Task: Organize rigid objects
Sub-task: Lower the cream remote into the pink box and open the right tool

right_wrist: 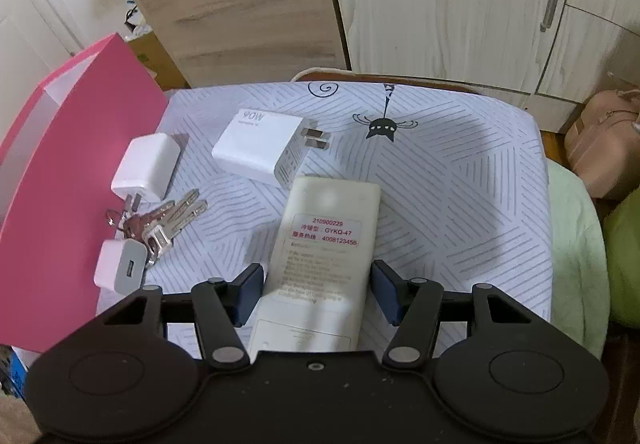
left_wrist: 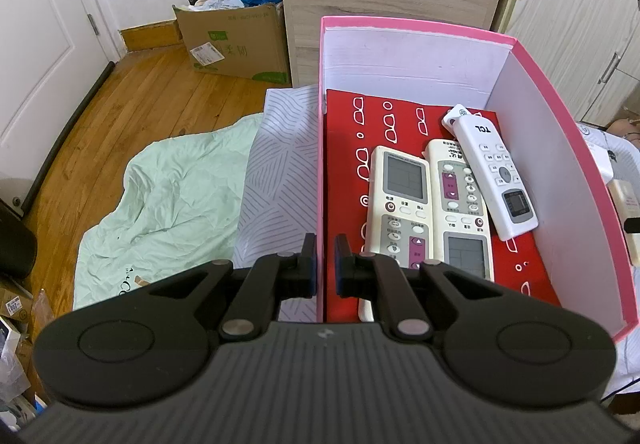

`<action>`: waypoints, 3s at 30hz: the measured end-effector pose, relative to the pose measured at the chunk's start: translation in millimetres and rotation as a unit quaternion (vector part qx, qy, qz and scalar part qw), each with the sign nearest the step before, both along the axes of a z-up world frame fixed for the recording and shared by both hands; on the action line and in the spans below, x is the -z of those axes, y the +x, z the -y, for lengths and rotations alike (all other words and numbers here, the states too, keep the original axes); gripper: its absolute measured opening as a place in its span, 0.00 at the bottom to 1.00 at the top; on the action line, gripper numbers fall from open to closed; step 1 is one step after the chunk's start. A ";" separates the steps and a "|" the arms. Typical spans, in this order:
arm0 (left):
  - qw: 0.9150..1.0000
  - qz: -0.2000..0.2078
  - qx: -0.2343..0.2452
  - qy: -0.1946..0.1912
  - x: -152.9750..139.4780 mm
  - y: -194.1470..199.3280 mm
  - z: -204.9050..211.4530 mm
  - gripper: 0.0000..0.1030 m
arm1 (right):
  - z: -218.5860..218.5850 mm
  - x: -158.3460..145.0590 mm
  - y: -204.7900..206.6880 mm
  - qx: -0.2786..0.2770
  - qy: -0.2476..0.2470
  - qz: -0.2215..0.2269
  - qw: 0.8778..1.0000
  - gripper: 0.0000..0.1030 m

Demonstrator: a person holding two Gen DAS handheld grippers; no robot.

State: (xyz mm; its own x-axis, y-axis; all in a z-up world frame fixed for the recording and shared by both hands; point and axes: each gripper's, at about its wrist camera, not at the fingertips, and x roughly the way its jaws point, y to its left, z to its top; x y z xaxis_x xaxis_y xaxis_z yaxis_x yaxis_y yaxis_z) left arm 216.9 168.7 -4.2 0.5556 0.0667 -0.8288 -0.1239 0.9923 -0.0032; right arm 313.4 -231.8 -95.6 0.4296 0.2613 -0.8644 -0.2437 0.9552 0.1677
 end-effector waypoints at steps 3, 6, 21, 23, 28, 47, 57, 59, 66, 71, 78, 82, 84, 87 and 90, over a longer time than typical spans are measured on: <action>1.000 -0.001 0.000 -0.001 -0.9 -0.7 -1.6 0.07 | -16.7 4.1 -1.5 -0.017 -0.045 0.023 0.999 0.69; 1.000 0.000 0.000 0.001 -0.5 -0.2 -0.9 0.07 | -26.6 10.5 -0.7 -0.022 -0.079 0.070 0.994 0.75; 1.000 0.000 -0.001 0.001 -1.0 -0.4 -2.1 0.07 | -8.3 -47.7 -23.5 -0.022 0.013 0.113 0.993 0.61; 1.000 0.000 0.000 0.001 -0.9 -0.5 -2.2 0.07 | -12.8 -60.4 -30.0 -0.027 0.021 0.128 0.991 0.60; 1.000 -0.001 -0.001 0.000 -0.7 0.1 -1.7 0.07 | -24.2 -97.1 -49.3 -0.042 0.055 0.175 0.982 0.60; 0.999 -0.004 -0.005 -0.031 0.4 1.6 -8.0 0.07 | -184.2 -132.2 -39.9 -0.172 0.165 0.133 0.962 0.59; 1.000 -0.003 -0.009 -0.025 1.2 1.6 -4.7 0.07 | -227.6 -76.4 -17.0 -0.174 0.248 0.094 0.948 0.59; 1.000 -0.002 -0.003 -0.014 1.3 1.8 -1.3 0.07 | -228.6 -72.2 -21.6 -0.186 0.221 0.092 0.953 0.59; 1.000 -0.002 -0.003 -0.019 0.3 1.3 -3.5 0.07 | -213.6 -68.3 -31.6 -0.209 0.172 0.071 0.960 0.59; 1.000 -0.002 -0.006 -0.025 0.7 0.7 -5.1 0.07 | -222.7 -65.7 -44.4 -0.238 0.096 0.103 0.961 0.54; 1.000 -0.002 -0.005 -0.028 1.2 1.8 -6.2 0.07 | -223.6 -66.2 -50.4 -0.238 0.024 0.121 0.963 0.53; 1.000 -0.002 -0.003 -0.025 1.2 2.1 -5.3 0.07 | -219.6 -68.5 -47.4 -0.235 0.021 0.106 0.966 0.52; 1.000 -0.002 -0.004 -0.025 1.4 2.1 -5.1 0.07 | -220.7 -70.8 -48.4 -0.235 0.015 0.095 0.967 0.52; 1.000 -0.002 -0.005 -0.025 1.6 2.3 -4.9 0.07 | -224.8 -75.4 -56.2 -0.228 -0.026 0.107 0.968 0.53; 1.000 -0.002 -0.005 -0.025 1.8 2.6 -4.2 0.08 | -224.0 -87.9 -69.9 -0.232 -0.064 0.171 0.956 0.53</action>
State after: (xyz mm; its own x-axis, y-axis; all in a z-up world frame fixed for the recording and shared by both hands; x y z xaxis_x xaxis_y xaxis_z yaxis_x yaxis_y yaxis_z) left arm 219.5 172.9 -6.0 0.5512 0.0310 -0.8338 -0.1343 0.9896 -0.0519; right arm 243.5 -7.9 -7.6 0.5561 0.3927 -0.7325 -0.6648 0.7391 -0.1085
